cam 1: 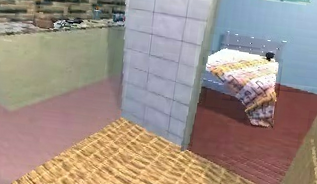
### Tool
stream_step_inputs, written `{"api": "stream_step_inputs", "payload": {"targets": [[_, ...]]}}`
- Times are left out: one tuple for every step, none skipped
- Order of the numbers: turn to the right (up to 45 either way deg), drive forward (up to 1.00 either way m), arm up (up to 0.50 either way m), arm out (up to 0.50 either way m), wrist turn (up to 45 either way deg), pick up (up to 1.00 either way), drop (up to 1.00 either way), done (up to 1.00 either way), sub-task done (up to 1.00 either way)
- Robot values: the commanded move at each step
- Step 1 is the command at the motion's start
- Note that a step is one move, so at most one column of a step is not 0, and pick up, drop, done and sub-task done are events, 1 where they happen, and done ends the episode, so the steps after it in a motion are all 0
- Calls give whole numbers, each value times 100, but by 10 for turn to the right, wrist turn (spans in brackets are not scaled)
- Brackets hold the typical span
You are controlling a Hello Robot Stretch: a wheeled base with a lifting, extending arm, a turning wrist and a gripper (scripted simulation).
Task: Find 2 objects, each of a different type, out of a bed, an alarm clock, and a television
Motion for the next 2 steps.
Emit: {"api": "stream_step_inputs", "payload": {"targets": [[450,0,0,0,0,0,0,0,0],[390,0,0,0,0,0,0,0,0]]}}
